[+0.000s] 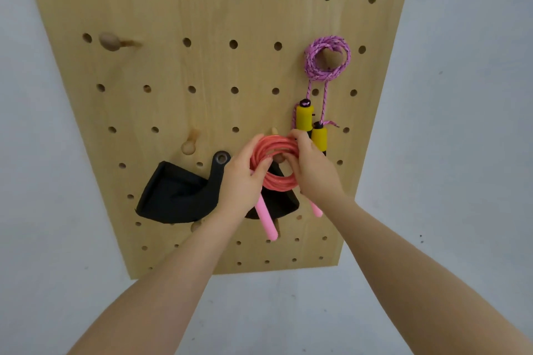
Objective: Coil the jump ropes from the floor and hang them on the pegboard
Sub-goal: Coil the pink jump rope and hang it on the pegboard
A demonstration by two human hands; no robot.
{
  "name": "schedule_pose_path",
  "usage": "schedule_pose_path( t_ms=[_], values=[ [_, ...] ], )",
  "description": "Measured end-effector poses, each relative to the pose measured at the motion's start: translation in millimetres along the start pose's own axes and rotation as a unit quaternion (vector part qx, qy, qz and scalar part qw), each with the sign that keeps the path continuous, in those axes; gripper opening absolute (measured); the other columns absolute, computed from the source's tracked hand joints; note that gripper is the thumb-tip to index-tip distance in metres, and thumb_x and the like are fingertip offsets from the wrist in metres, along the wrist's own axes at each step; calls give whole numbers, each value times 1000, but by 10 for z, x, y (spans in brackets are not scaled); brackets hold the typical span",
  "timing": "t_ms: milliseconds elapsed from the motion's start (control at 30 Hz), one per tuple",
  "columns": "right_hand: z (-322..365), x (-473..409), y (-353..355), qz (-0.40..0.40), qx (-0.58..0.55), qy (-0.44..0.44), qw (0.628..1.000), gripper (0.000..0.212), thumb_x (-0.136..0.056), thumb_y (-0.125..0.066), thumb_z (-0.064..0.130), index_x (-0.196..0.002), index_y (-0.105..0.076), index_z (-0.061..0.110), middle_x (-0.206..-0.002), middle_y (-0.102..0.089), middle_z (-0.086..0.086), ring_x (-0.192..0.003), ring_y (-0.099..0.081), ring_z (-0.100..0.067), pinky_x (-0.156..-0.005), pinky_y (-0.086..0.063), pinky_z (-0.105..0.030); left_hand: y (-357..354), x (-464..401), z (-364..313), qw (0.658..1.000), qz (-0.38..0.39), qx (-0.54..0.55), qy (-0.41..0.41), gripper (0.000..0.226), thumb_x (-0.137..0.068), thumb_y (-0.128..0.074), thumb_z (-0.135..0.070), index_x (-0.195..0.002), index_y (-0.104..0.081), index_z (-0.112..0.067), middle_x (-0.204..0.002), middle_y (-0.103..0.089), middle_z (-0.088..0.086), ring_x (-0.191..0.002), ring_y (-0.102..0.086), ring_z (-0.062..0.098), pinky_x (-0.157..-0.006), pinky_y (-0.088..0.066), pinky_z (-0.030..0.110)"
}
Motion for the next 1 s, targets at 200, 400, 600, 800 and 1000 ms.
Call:
schedule_pose_path(
  t_ms=[200, 400, 600, 800, 1000],
  values=[
    [-177, -281, -188, 17, 12, -26, 999, 36, -99, -39, 29, -134, -34, 18, -126, -54, -2, -100, -60, -19, -81, -50, -42, -109, -284, 170, 996, 14, 77, 53, 42, -93, -54, -23, -134, -45, -25, -116, -56, -13, -111, -53, 8, -98, -42, 26],
    [-133, 209, 71, -47, -71, 42, 996, 37, -89, -52, 31, -119, -47, 10, -86, -53, 24, -73, -54, 4, -67, -43, -15, -176, 81, 79, 993, 63, 90, -44, 33, -91, -56, -18, -124, -52, -22, -108, -60, -16, -100, -56, -3, -85, -40, 6],
    [-352, 862, -362, 46, -38, 14, 998, 38, -89, -51, 31, -118, -48, 8, -91, -56, 8, -73, -59, -17, -64, -50, -38, -470, 620, 599, 988, 124, 84, -20, 34, -92, -56, -16, -120, -45, -31, -111, -52, -26, -106, -53, -3, -89, -43, 14],
    [-706, 1374, -905, 170, -27, -66, 983, 28, -95, -50, 26, -116, -43, 9, -92, -57, 2, -78, -59, -24, -71, -50, -45, -753, 1049, 1223, 983, 157, 51, 86, 37, -91, -58, -21, -126, -46, -19, -103, -54, -21, -95, -57, -1, -76, -43, 10],
    [-937, 1267, -1193, 174, -33, -115, 977, 21, -93, -45, 11, -114, -47, 8, -98, -62, -8, -83, -58, -26, -73, -48, -39, -855, 1021, 1589, 972, 81, 126, 180, 25, -89, -62, -14, -109, -53, -27, -103, -61, -6, -97, -60, 16, -80, -50, 21]
  ],
)
Point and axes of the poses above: each hand's wrist, its own x-axis away from the middle knuckle, its own y-axis out of the back of the hand, z = x × y, the point moved 10 cm from there along -x, towards the middle knuckle
